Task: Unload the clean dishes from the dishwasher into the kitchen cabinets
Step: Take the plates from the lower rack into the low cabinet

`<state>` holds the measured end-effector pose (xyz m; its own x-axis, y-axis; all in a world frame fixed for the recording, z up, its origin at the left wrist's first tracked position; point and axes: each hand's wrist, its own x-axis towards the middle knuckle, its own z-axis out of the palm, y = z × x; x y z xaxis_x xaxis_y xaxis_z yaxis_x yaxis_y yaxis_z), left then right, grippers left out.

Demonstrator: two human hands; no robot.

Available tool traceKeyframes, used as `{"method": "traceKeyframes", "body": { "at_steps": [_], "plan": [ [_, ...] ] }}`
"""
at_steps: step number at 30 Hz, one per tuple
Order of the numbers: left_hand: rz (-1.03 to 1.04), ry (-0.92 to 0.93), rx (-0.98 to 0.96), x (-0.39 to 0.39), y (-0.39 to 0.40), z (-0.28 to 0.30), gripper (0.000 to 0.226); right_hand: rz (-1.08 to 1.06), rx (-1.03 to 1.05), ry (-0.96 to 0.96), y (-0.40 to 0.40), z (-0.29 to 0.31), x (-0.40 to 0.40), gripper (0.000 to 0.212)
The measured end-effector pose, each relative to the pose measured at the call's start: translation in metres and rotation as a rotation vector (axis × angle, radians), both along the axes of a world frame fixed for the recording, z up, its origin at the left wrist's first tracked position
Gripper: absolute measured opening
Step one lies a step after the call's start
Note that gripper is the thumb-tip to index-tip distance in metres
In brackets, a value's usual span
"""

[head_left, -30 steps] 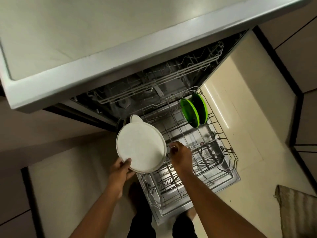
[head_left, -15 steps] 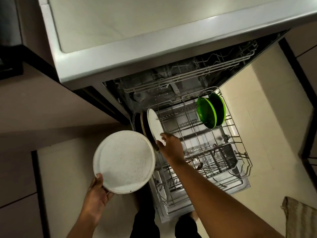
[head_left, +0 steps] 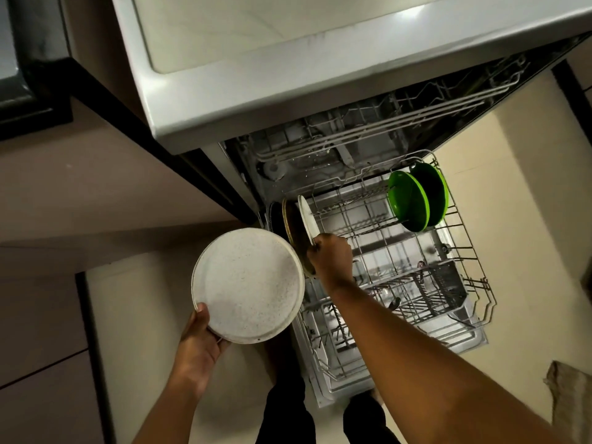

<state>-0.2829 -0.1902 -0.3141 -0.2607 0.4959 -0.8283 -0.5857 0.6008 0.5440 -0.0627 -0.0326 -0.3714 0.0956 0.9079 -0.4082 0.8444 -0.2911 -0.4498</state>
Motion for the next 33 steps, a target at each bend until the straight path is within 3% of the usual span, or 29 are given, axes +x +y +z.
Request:
{"method": "traceKeyframes", "body": {
  "at_steps": [7, 10, 13, 18, 27, 33],
  "plan": [
    [-0.016, -0.024, -0.043, 0.023, 0.012, 0.007, 0.049, -0.056, 0.192, 0.103, -0.017, 0.044, 0.037, 0.002],
    [-0.006, -0.055, -0.049, 0.036, 0.018, 0.011, 0.045, -0.058, 0.299, 0.133, -0.037, 0.072, 0.054, 0.019],
    [0.009, -0.088, -0.059, 0.055, 0.022, 0.018, 0.039, 0.078, 0.472, 0.214, -0.065, 0.092, 0.065, 0.032],
    [0.045, -0.148, -0.068, 0.084, 0.026, 0.028, 0.034, 0.485, 0.758, 0.062, -0.113, 0.090, 0.074, 0.022],
    [0.132, -0.200, -0.044, 0.096, 0.005, 0.029, 0.039, 0.840, 0.667, 0.080, -0.158, 0.080, 0.076, 0.019],
    [0.251, -0.129, -0.057, 0.103, -0.007, 0.037, 0.071, 0.938, 0.647, 0.109, -0.167, 0.084, 0.061, 0.028]
  ]
}}
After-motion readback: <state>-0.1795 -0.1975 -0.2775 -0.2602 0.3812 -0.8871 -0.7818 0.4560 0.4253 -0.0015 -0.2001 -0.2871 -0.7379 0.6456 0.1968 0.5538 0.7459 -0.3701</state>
